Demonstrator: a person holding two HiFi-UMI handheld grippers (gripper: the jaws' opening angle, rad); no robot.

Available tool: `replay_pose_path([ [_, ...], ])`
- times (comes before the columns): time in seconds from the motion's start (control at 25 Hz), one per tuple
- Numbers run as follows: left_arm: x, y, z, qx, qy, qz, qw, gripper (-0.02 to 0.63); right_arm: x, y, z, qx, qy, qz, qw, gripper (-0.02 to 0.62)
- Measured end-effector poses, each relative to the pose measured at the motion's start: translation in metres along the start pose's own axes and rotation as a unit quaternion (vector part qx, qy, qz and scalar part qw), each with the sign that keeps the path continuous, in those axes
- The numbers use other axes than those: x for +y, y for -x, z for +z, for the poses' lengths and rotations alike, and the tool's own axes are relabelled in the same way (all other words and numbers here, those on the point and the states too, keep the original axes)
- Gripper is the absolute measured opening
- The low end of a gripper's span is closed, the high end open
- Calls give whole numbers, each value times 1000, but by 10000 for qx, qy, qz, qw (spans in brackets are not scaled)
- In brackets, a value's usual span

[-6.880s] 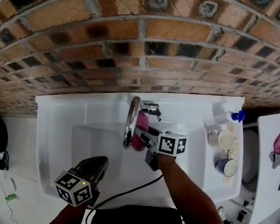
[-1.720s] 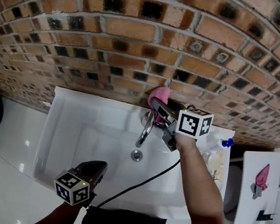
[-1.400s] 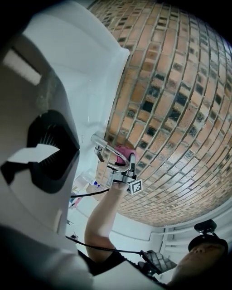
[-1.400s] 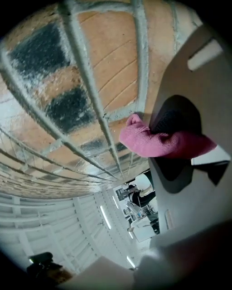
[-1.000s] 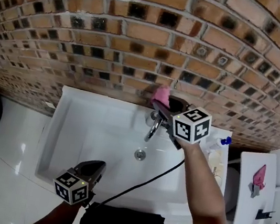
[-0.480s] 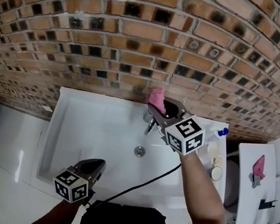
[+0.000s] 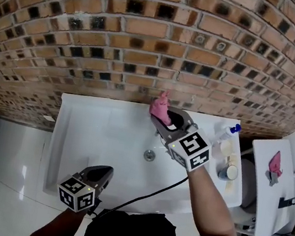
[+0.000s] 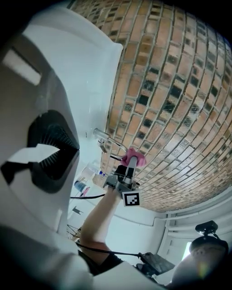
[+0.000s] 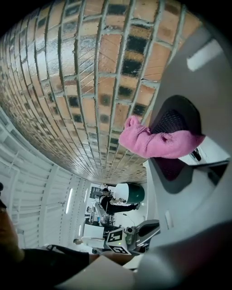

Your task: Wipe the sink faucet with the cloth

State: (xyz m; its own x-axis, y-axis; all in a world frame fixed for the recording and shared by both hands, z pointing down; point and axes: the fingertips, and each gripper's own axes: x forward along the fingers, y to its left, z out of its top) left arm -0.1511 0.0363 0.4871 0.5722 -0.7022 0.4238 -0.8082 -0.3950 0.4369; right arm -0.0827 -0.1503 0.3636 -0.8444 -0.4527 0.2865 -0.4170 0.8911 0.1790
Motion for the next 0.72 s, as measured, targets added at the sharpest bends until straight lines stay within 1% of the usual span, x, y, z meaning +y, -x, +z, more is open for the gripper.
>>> replay_pose_path([
  [0.08, 2, 3, 1, 21, -25, -25, 10000, 6, 6, 3, -3, -12, -53, -66, 10000, 109],
  [0.16, 2, 5, 1, 31, -52, -62, 10000, 6, 11, 7, -2, -131, -146, -162, 9997, 109],
  [0.28, 3, 8, 2, 50, -100, -110, 9999, 6, 16, 13, -4, -382, -504, -288, 9976, 110],
  [0.4, 5, 11, 0, 94, -134, -139, 9998, 6, 24, 19, -10, -495, -840, -320, 9947, 110],
  [0.6, 8, 15, -1, 140, -176, -181, 9996, 6, 41, 22, -33, -371, -1286, -277, 9906, 117],
  [0.72, 7, 16, -1, 141, -216, -234, 9994, 6, 51, 22, -53, -243, -1723, -233, 9845, 118],
])
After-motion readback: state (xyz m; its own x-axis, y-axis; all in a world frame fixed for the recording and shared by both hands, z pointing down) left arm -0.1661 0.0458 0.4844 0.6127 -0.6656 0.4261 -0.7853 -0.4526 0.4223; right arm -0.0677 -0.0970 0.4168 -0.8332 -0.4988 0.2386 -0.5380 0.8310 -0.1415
